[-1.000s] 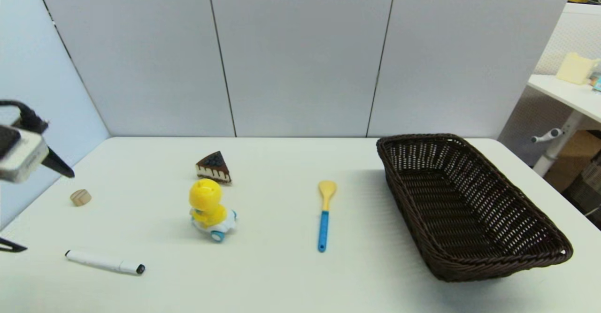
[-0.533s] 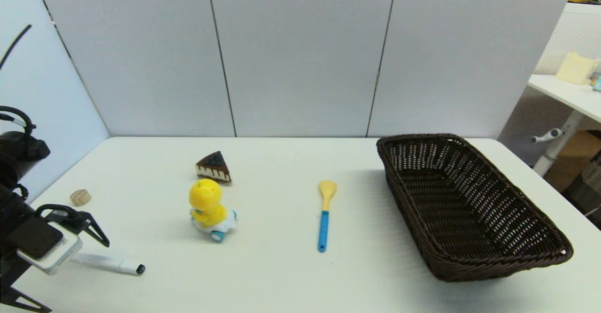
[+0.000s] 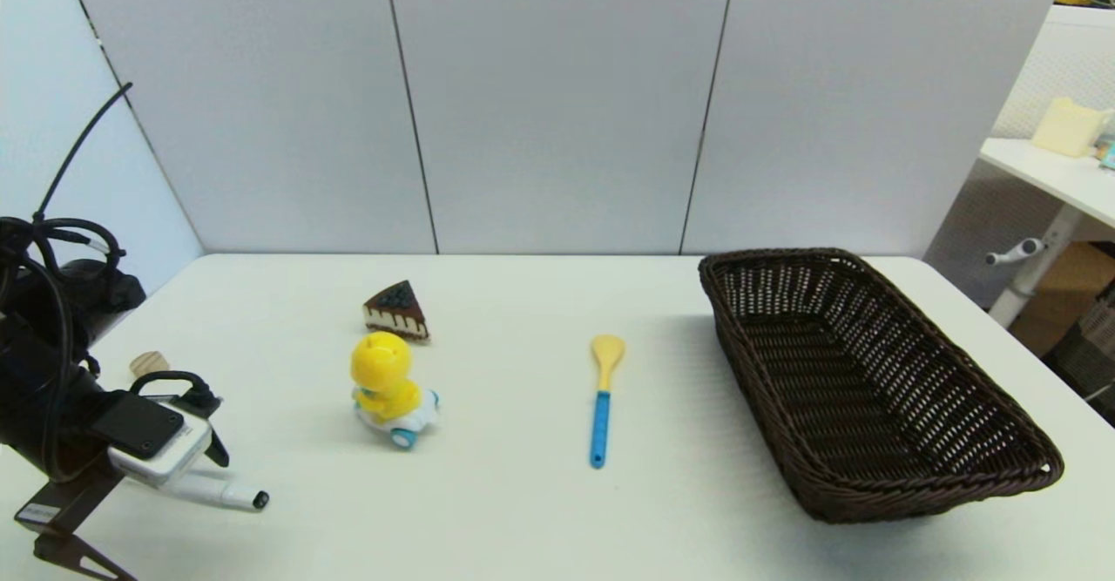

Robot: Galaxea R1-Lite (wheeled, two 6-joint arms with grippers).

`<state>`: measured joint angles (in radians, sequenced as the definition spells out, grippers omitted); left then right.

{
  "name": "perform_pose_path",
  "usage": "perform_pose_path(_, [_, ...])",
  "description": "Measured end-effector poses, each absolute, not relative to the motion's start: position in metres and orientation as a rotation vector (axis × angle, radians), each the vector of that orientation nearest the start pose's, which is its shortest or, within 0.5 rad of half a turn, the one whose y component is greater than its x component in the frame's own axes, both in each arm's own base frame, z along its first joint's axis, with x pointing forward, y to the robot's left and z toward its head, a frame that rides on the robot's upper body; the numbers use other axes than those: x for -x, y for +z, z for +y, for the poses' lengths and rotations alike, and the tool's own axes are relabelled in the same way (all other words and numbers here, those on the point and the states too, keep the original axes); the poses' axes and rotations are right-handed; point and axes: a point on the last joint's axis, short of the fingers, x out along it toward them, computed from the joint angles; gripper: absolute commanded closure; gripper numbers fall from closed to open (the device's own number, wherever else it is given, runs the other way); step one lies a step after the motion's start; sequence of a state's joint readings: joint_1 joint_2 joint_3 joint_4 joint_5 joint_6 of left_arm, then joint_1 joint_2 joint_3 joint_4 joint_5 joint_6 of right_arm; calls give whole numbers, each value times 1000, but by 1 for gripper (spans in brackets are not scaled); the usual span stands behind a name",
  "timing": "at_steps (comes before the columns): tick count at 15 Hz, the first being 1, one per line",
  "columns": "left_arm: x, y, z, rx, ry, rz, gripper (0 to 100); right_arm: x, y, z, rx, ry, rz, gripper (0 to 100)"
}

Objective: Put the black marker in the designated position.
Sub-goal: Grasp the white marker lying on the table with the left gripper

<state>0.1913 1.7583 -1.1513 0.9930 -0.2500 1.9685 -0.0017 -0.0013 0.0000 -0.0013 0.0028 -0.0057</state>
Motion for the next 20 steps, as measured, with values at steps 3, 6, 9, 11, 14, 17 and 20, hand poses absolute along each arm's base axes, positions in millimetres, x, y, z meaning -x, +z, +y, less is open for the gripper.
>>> perform_pose_path(3, [-242,149,40,-1179,-1436,892,0,23,76,0,6,1,-3,0])
perform_pose_path(6, [-255,148,35,-1196,-1447,895,0,23,76,0,6,1,-3,0])
perform_pose_path(9, [-264,146,33,-1180,-1418,934,0,23,76,0,6,1,-2,0])
perform_pose_path(11, [-268,144,33,-1177,-1418,946,0,23,76,0,6,1,-3,0])
perform_pose_path(14, [-274,141,35,-1201,-1412,988,0,23,76,0,6,1,-2,0])
perform_pose_path(17, [-276,137,36,-1214,-1414,1019,0,23,76,0,6,1,-2,0])
perform_pose_path(20, [-277,136,36,-1217,-1418,1026,0,23,76,0,6,1,-3,0])
